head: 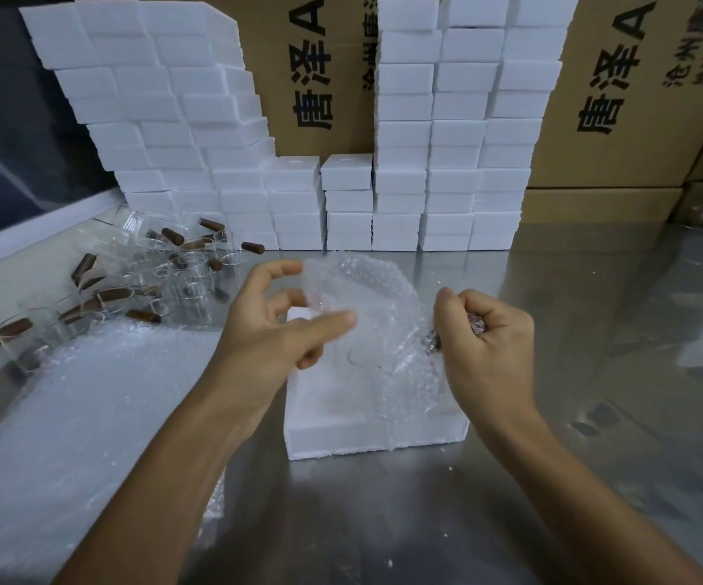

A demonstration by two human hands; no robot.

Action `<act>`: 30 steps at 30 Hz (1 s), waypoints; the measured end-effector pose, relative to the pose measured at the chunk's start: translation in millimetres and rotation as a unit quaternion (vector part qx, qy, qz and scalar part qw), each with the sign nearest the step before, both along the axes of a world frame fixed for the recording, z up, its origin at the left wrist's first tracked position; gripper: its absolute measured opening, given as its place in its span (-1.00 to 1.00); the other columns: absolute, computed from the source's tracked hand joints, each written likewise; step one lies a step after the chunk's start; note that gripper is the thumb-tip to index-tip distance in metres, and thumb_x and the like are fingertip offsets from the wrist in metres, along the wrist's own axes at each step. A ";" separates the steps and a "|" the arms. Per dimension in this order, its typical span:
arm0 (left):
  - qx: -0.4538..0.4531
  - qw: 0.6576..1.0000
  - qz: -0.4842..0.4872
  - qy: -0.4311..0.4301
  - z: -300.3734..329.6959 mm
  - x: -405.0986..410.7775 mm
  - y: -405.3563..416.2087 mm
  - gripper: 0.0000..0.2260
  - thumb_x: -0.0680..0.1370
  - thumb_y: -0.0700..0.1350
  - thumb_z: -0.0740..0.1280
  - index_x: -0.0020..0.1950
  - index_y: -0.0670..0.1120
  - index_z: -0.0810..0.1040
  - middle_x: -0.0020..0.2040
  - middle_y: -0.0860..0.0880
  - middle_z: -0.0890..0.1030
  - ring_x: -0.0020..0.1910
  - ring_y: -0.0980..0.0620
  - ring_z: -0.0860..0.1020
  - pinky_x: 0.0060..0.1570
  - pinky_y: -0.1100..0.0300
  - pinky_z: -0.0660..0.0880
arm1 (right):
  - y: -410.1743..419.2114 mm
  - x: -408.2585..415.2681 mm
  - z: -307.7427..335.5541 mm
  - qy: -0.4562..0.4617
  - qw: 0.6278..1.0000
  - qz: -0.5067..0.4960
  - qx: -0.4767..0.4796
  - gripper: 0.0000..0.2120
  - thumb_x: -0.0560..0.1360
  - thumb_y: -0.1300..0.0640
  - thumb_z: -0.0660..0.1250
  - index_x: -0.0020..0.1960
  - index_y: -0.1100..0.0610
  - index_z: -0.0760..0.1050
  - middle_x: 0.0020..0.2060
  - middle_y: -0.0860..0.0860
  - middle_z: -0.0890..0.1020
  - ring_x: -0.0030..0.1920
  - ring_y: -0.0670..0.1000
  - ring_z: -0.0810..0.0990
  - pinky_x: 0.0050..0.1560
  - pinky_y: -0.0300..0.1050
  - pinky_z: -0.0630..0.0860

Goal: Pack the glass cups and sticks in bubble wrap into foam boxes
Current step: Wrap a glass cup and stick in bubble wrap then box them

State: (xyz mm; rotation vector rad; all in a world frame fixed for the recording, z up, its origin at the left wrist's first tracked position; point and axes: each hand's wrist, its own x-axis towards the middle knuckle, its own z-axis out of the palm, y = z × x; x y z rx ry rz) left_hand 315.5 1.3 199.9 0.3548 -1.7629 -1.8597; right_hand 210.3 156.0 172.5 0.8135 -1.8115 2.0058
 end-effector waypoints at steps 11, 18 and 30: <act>-0.233 0.968 0.072 0.055 -7.9 -5.6 24.4 -0.71 0.28 0.09 0.46 -0.07 0.06 0.54 -0.06 0.10 0.56 -0.14 0.11 0.55 -0.15 0.30 0.47 | -0.6 -2.5 -4.7 0.013 1.000 -0.020 0.009 -0.52 0.55 0.23 0.27 -0.52 0.01 0.29 -0.62 -0.14 0.40 -0.52 -0.15 0.36 -0.41 -0.28 0.31; -0.352 0.935 -0.007 0.038 -9.9 -3.3 21.7 -0.54 0.32 0.24 0.47 0.19 0.19 0.53 -0.09 0.20 0.64 -0.08 0.07 0.58 -0.14 0.32 0.41 | -0.5 -4.9 -6.7 0.013 1.000 -0.028 -0.002 -0.57 0.57 0.26 0.28 -0.48 0.17 0.39 -0.60 -0.13 0.47 -0.51 -0.15 0.40 -0.39 -0.32 0.33; -0.323 0.942 -0.086 -0.021 -8.1 -3.2 22.1 -0.87 0.47 0.05 0.44 -0.27 0.10 0.70 -0.43 0.18 0.59 -0.48 0.12 0.28 -0.42 0.36 0.29 | -2.9 3.0 -3.7 0.035 0.999 -0.035 -0.020 -0.57 0.58 0.27 0.28 -0.45 0.31 0.33 -0.60 -0.04 0.44 -0.54 -0.11 0.39 -0.43 -0.32 0.29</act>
